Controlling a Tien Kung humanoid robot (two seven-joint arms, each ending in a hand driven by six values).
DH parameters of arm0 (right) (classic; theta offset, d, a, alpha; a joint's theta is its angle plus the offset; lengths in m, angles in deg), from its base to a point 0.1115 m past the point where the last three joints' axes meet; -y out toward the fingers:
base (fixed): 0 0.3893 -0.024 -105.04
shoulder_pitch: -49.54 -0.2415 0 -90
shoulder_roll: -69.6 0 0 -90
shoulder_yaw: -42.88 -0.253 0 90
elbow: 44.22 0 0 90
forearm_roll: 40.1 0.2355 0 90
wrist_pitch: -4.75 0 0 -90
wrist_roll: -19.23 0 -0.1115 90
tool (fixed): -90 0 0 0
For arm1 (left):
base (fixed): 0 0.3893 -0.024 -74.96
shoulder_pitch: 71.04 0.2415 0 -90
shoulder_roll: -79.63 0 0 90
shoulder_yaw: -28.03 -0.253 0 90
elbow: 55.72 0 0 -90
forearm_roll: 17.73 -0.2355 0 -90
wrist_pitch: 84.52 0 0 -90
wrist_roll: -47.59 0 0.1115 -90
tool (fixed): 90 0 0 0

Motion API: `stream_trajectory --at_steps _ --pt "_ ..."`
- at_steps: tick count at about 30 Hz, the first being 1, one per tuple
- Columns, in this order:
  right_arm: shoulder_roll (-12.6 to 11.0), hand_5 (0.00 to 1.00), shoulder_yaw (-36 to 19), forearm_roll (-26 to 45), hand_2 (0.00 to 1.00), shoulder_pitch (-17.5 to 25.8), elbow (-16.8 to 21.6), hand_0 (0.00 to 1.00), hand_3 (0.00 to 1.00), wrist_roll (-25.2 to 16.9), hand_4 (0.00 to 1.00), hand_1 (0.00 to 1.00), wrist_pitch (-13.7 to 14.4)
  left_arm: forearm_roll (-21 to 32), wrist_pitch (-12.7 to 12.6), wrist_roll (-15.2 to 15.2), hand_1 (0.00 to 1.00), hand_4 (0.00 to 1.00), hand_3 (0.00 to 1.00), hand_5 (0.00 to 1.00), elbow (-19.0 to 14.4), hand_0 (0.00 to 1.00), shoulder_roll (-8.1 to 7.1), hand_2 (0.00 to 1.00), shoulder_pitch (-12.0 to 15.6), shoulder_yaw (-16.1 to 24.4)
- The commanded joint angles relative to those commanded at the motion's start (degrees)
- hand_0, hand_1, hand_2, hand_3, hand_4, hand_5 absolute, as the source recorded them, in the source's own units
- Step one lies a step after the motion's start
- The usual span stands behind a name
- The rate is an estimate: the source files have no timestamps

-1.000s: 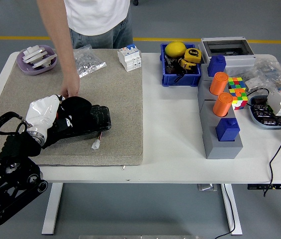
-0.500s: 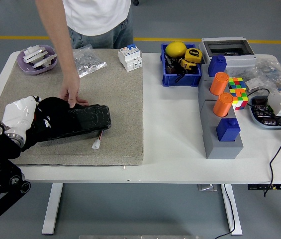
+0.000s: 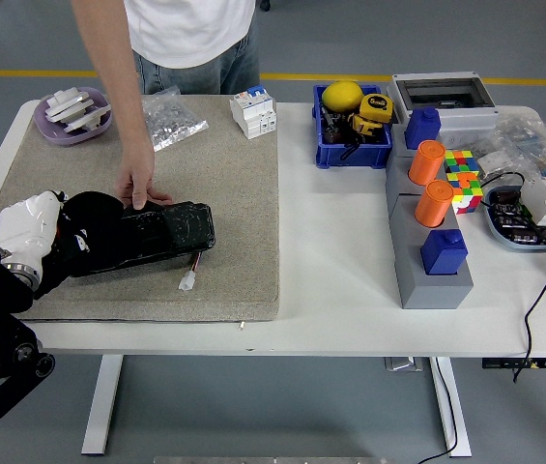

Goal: Pick the rag up,wipe the panel,place it on the desk

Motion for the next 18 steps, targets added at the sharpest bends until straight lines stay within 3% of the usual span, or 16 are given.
stream_trajectory --at_steps 7,18 --pt "-0.1 0.589 0.7 0.5 0.627 -0.1 0.0 0.714 0.627 0.0 0.998 0.343 -0.1 0.7 -0.1 -0.1 0.168 0.119 0.445 0.002 -0.4 0.221 2.02 0.479 -2.9 -2.8" --pt "-0.2 0.590 1.1 0.5 0.627 -0.5 0.2 0.713 0.627 0.0 0.998 0.343 -0.1 2.8 0.0 -0.2 0.169 0.121 0.446 0.002 2.0 0.221 6.31 0.479 -8.8 -9.2"
